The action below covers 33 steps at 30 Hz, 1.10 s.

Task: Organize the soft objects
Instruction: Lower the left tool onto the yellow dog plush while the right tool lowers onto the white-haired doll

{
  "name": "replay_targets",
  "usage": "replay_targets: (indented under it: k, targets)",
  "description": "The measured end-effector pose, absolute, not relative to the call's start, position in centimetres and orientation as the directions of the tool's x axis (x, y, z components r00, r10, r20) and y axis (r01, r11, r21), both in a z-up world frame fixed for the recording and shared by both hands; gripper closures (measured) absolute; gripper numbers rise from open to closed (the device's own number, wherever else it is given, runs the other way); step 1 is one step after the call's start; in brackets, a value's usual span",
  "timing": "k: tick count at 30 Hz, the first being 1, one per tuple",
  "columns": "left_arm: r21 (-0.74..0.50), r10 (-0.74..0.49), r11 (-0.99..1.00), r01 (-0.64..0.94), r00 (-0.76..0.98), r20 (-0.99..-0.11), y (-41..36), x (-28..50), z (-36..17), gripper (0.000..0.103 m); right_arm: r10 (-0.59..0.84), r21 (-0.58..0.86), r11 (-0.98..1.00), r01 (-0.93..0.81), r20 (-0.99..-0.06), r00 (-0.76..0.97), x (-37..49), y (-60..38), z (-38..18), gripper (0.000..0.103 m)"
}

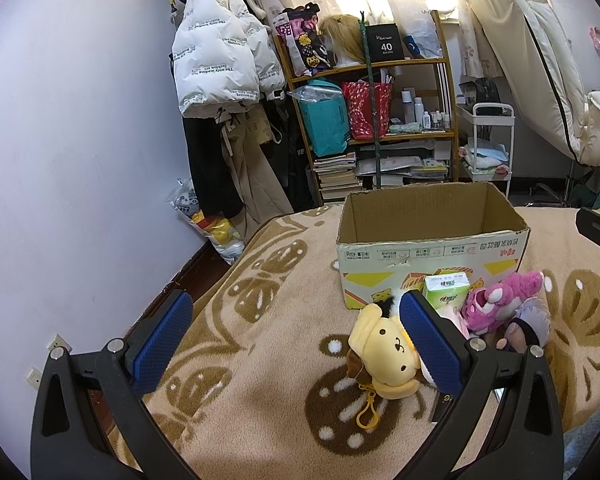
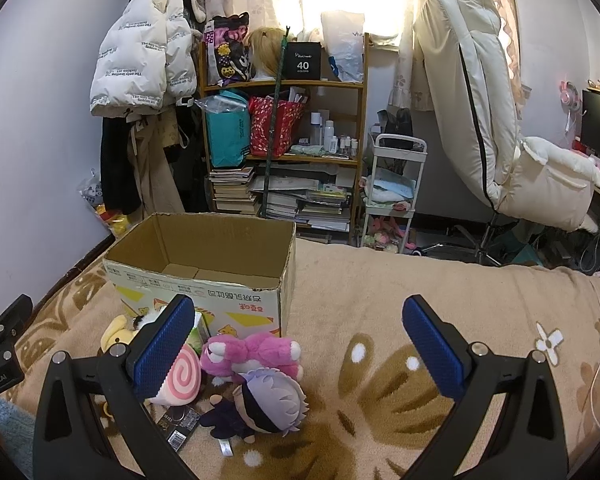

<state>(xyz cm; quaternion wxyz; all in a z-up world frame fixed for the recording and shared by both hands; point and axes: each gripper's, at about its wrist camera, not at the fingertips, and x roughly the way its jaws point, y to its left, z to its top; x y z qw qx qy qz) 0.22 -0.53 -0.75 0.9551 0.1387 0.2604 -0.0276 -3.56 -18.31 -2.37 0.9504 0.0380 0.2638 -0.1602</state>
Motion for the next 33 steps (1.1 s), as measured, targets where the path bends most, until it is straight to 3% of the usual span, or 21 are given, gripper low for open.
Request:
replay_targets:
  k: [19,33]
  targets:
    - [0.294,0.002,0.923,0.249,0.76,-0.65,-3.9,2.5,-4.1,0.001,-0.201,-0.01,0.967,0.256,-0.65,0.733,-0.8,-17.9,-4.2,0.0]
    - [0.301,0.064,0.915,0.267,0.642,-0.764,-5.7,6.2,-8.3,0.001,-0.152,0.007,0.968,0.252,-0.783,0.604,2.0,-19.0,-8.0,0.0]
